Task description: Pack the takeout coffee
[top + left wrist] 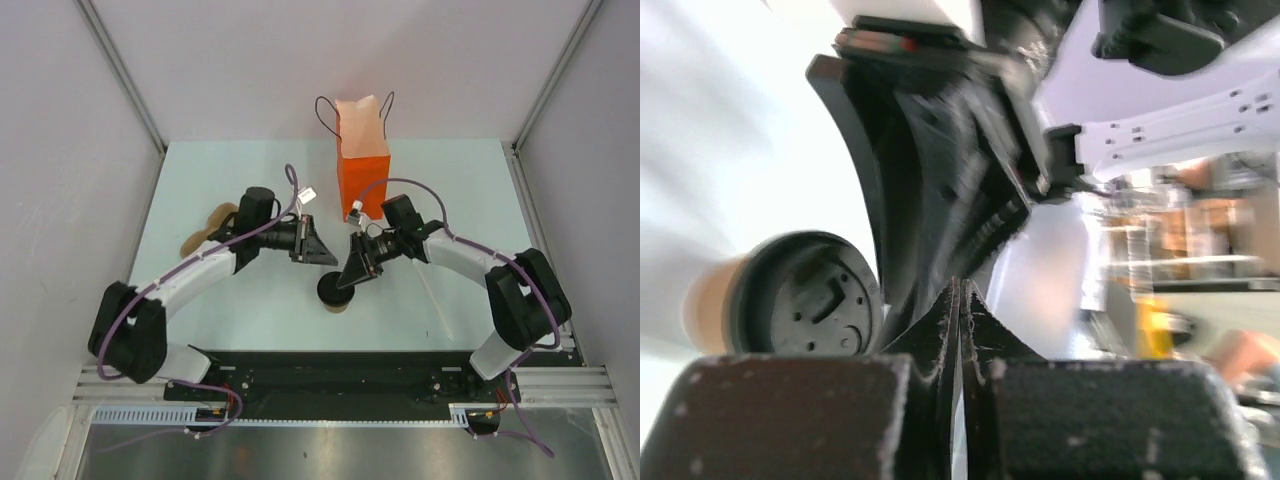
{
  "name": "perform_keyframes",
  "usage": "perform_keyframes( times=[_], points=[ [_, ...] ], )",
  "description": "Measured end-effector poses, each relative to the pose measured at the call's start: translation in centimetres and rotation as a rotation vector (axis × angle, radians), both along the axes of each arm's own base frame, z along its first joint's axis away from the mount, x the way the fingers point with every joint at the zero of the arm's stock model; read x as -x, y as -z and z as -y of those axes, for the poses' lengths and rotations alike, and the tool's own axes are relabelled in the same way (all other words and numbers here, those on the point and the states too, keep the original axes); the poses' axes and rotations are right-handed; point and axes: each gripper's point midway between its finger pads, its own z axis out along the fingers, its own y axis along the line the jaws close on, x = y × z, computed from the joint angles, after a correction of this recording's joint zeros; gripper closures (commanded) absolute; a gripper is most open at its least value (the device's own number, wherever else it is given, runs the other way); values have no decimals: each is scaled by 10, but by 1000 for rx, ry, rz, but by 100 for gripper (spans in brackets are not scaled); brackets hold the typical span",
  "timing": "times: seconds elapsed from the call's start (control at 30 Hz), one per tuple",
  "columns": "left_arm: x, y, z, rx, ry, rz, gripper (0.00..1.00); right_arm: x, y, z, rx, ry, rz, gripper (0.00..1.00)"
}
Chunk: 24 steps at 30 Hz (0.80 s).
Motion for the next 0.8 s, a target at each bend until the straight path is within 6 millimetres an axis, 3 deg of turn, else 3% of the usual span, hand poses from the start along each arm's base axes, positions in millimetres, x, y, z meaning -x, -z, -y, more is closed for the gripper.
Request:
perform_keyframes(
  times=[0.13, 0.23, 0.33, 0.57, 0.8],
  points=[
    [-8, -34, -12, -51, -39, 238, 85, -22, 3, 12, 37, 80, 55, 68],
    [-12, -44, -22, -124, -49, 388, 81, -34, 10, 19, 80, 128, 72, 67],
    [-6, -37, -30, -224, -11, 512, 78, -44, 15, 21, 122, 151, 104, 64],
    [33, -3, -29, -422, 228, 709, 75, -64, 13, 21, 183, 172, 220, 61],
    [36, 12, -26, -531, 327, 812, 76, -58, 23, 17, 247, 126, 280, 66]
  ],
)
